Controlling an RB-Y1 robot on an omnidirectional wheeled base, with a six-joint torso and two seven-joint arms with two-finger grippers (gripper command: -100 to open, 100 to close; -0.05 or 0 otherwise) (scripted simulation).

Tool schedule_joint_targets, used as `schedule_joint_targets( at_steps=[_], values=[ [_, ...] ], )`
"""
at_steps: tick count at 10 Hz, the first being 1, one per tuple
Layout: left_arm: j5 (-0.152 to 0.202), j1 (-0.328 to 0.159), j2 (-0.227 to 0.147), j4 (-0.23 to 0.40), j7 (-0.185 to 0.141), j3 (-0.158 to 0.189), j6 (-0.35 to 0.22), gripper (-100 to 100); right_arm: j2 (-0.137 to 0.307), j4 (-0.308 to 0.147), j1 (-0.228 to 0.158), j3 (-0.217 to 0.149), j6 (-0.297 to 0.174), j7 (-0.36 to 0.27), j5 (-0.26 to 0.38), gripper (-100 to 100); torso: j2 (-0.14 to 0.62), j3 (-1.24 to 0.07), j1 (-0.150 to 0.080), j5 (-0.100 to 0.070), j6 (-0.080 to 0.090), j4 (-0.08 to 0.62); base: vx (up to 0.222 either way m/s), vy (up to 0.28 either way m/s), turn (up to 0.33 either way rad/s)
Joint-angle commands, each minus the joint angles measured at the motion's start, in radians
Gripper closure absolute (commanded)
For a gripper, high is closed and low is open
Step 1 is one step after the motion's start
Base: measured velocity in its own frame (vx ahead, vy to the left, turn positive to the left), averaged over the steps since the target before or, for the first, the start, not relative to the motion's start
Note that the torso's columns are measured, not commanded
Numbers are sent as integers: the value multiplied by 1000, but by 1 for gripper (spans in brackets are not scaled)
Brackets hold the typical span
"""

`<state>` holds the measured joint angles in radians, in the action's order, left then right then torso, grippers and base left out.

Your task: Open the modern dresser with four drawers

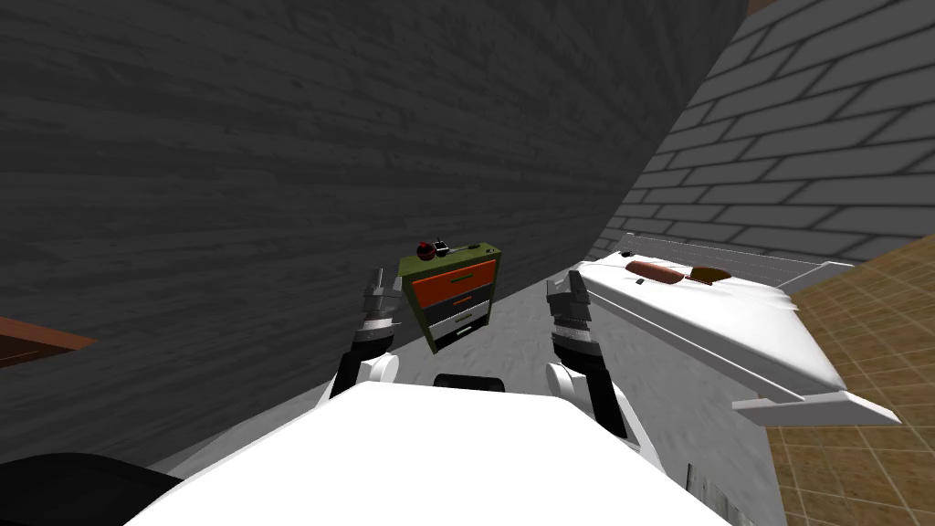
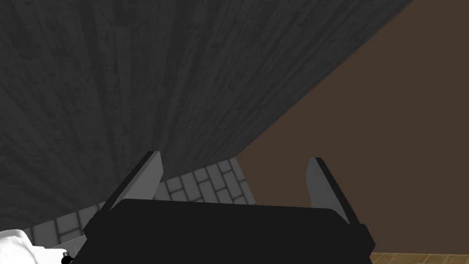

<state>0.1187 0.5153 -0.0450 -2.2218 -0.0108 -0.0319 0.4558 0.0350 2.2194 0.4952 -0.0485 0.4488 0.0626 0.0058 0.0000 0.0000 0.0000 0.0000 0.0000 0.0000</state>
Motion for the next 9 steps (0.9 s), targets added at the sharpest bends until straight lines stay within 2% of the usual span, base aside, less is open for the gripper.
schedule_joint_targets(
  at_steps=[1, 9],
  values=[
    [0, 0, 0, 0, 0, 0, 0, 0, 0, 0, 0, 0, 0, 0, 0, 0, 40, -82, 0, 0, 0, 41, 0, 0, 0],
    [0, 0, 0, 0, 0, 0, 0, 0, 0, 0, 0, 0, 0, 0, 0, 0, 618, -1234, 0, 0, 0, 617, 0, 0, 0]
  ],
)
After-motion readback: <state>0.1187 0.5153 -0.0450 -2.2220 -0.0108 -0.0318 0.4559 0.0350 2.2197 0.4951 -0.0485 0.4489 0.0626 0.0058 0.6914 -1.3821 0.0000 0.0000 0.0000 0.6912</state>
